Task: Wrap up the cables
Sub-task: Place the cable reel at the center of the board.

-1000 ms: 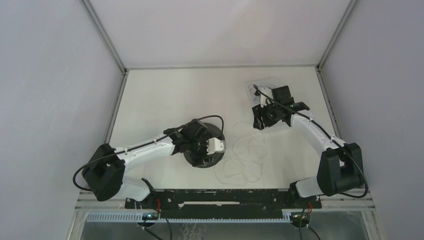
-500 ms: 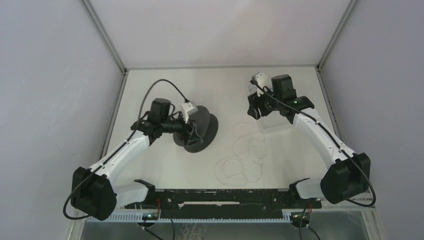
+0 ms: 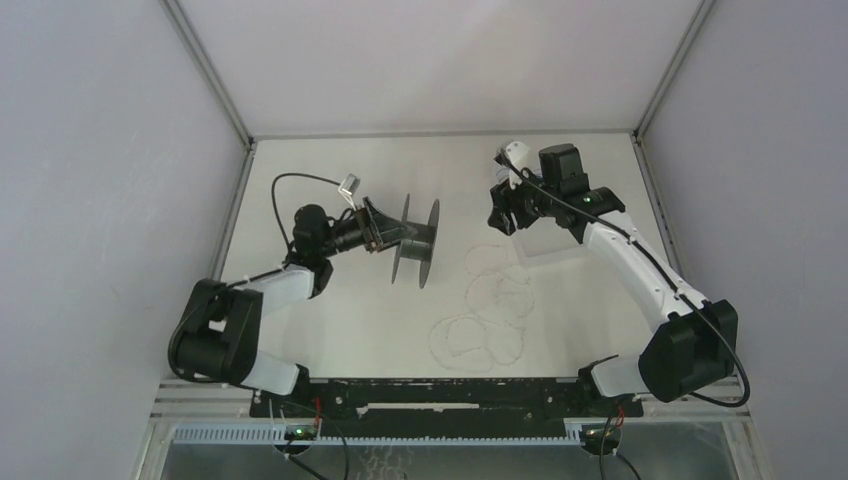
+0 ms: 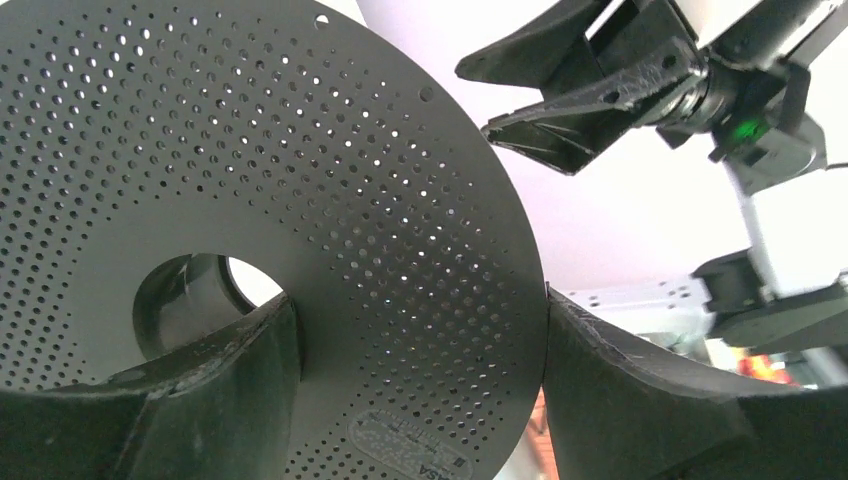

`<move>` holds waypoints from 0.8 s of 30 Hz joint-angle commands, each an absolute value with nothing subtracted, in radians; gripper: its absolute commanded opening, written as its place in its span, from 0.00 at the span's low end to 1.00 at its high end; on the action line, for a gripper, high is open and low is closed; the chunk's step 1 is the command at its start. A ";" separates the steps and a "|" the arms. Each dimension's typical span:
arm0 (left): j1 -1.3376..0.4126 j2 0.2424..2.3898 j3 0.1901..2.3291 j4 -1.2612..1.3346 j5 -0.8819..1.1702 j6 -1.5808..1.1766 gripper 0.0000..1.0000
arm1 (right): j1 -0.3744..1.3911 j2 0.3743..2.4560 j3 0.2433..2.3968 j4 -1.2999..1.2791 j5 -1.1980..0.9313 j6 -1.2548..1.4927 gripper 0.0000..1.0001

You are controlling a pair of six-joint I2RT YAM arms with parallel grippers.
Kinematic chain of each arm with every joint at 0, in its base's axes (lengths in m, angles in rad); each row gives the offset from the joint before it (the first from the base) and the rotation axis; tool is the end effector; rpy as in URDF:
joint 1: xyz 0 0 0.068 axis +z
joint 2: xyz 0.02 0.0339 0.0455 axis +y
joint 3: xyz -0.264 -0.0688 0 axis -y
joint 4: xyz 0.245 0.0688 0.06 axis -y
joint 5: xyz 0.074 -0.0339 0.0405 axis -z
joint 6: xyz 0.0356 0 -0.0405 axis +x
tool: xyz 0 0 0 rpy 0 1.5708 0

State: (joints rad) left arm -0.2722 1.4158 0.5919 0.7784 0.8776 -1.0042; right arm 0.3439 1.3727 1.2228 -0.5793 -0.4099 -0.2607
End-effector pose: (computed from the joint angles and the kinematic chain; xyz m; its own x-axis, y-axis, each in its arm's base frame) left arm 0.2685 -0.1034 0.2309 -0.7929 -0.3384 -0.5067 0.4525 0.2298 -0.8616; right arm 0.2765 0.1141 0.3240 -0.4542 -0.4138 -0.7889 -0.7308 0.6796 0.0643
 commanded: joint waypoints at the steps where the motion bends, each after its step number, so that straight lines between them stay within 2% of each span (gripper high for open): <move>1: -0.267 1.475 0.576 1.181 0.853 -1.283 0.40 | 0.350 1.370 1.235 -0.551 -0.441 -0.270 0.64; 18: -0.269 1.580 0.504 1.154 0.835 -1.217 0.50 | 0.386 1.393 1.235 -0.553 -0.429 -0.282 0.64; 24: -0.262 1.608 0.522 1.101 0.867 -1.186 0.61 | 0.387 1.389 1.189 -0.546 -0.426 -0.282 0.64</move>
State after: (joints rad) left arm -0.2714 1.5959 0.5034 1.0714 0.8444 -1.2243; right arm 0.3813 1.3972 1.2018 -0.5728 -0.4274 -0.2661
